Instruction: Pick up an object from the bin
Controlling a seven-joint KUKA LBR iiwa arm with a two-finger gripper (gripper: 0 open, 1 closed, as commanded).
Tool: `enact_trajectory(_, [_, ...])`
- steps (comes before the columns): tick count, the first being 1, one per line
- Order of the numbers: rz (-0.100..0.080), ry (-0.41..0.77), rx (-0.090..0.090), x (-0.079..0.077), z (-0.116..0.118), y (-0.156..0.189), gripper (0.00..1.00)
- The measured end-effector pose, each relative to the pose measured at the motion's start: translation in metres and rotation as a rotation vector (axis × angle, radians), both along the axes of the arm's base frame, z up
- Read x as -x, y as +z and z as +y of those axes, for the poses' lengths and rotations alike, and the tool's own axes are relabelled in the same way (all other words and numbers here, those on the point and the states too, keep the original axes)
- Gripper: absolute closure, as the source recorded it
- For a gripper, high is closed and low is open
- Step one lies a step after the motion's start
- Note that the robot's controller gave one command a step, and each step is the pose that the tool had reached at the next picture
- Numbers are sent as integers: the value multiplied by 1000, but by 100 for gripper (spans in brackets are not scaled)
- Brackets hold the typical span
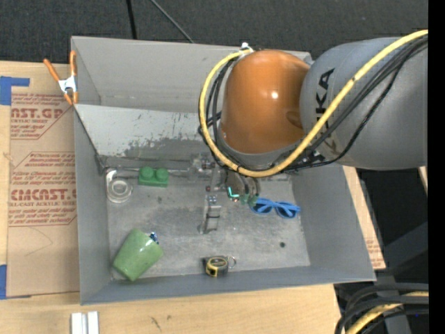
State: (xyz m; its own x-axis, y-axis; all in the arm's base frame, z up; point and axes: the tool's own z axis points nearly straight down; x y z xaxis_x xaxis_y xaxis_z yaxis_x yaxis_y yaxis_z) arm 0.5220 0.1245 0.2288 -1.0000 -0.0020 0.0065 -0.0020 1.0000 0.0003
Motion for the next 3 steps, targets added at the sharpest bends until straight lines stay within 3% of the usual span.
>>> enact_trajectory(1, [1, 189, 5, -7, 81, -163, 0])
enact_trajectory(2, [-7, 519, -3, 43, 114, -129, 0])
enact_trajectory(3, [-8, 605, -3, 38, 122, -129, 0])
